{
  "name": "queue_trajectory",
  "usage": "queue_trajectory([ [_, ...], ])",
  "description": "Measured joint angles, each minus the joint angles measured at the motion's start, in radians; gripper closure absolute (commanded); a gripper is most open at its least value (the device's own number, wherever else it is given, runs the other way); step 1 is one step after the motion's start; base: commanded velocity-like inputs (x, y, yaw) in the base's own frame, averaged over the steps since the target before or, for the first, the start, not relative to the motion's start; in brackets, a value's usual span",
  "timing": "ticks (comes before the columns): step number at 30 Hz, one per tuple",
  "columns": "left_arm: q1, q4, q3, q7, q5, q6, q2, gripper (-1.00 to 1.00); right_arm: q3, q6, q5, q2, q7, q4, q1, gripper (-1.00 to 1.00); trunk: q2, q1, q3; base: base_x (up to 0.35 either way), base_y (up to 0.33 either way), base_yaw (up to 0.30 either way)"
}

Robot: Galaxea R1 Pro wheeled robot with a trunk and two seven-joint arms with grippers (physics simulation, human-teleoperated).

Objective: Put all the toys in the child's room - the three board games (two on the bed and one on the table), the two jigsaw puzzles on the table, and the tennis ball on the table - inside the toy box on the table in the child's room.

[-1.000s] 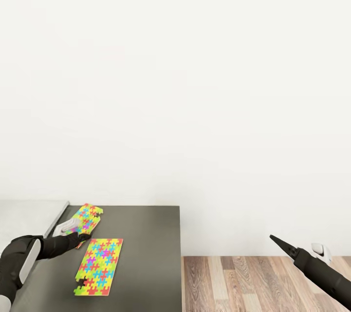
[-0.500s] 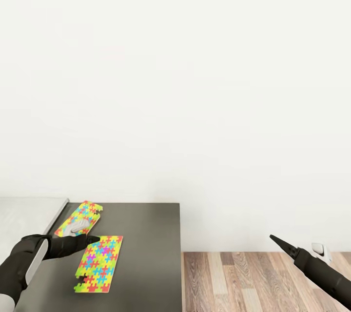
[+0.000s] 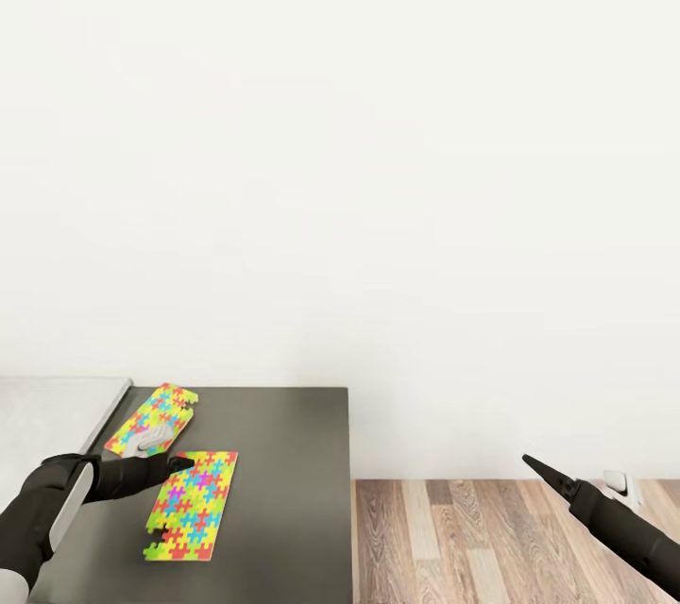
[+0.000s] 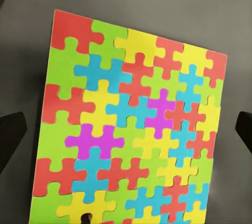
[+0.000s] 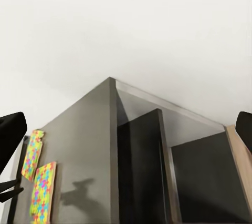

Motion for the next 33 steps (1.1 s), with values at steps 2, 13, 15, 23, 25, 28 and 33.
queue_trajectory([
  [2, 0.000, 0.000, 0.000, 0.000, 0.000, 0.001, 0.000, -1.00, 0.000, 0.000, 0.001, 0.000, 0.000, 0.000, 0.000, -1.00, 0.000, 0.000, -0.003, 0.000, 0.000, 0.000],
  [13, 0.000, 0.000, 0.000, 0.000, 0.000, 0.000, 0.001, -1.00, 0.000, 0.000, 0.003, 0.002, 0.000, 0.000, 0.000, -1.00, 0.000, 0.000, -0.021, 0.000, 0.000, 0.000],
  [15, 0.000, 0.000, 0.001, 0.000, 0.000, 0.000, 0.001, -1.00, 0.000, 0.000, 0.003, 0.002, 0.000, 0.000, 0.000, -1.00, 0.000, 0.000, -0.025, 0.000, 0.000, 0.000],
  [23, 0.000, 0.000, 0.001, 0.000, 0.000, 0.000, 0.001, -1.00, 0.000, 0.000, 0.003, 0.002, 0.000, 0.000, 0.000, -1.00, 0.000, 0.000, -0.038, 0.000, 0.000, 0.000],
  [25, 0.000, 0.000, 0.001, 0.000, 0.000, 0.000, 0.001, -1.00, 0.000, 0.000, 0.003, 0.002, 0.000, 0.000, 0.000, -1.00, 0.000, 0.000, -0.041, 0.000, 0.000, 0.000],
  [28, 0.000, 0.000, 0.001, 0.000, 0.000, 0.000, 0.001, -1.00, 0.000, 0.000, 0.003, 0.002, 0.000, 0.000, 0.000, -1.00, 0.000, 0.000, -0.046, 0.000, 0.000, 0.000],
  [33, 0.000, 0.000, 0.001, 0.000, 0.000, 0.000, 0.001, -1.00, 0.000, 0.000, 0.003, 0.002, 0.000, 0.000, 0.000, -1.00, 0.000, 0.000, -0.054, 0.000, 0.000, 0.000],
])
